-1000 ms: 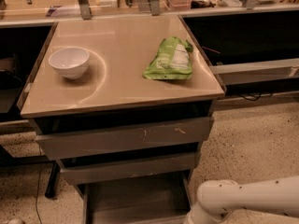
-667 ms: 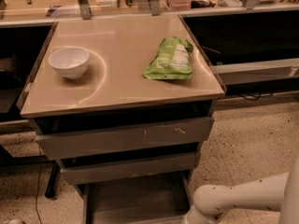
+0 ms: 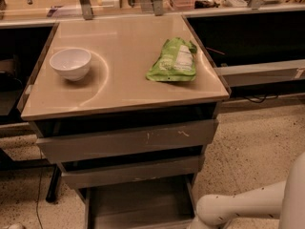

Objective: Close bottom drawer

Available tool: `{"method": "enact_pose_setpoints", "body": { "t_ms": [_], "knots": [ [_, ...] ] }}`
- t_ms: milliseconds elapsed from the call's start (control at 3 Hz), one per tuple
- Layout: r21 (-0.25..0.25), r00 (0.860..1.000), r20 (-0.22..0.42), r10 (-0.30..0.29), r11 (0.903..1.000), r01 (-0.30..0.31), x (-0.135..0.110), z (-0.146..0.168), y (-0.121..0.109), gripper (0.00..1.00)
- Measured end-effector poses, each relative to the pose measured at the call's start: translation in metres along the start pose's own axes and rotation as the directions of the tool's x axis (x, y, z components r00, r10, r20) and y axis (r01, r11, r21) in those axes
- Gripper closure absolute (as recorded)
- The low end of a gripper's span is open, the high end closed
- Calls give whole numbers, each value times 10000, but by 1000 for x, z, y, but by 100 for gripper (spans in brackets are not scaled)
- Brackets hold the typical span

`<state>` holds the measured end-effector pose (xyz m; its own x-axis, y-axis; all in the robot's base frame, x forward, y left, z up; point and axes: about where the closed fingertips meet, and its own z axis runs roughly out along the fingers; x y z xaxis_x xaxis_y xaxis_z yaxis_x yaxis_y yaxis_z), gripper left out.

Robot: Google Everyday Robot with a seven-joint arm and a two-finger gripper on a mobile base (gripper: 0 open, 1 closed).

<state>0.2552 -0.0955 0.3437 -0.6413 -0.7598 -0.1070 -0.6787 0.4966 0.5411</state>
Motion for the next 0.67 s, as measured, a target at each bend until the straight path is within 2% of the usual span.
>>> {"method": "enact_pose_setpoints", "body": {
  "t_ms": [333,667],
  "knots": [
    [-343,9999,144,30,9994,-25,1,17,-8,100],
    [-218,9972,735,-116,9997,132,-6,38,-39,100]
  ]
}}
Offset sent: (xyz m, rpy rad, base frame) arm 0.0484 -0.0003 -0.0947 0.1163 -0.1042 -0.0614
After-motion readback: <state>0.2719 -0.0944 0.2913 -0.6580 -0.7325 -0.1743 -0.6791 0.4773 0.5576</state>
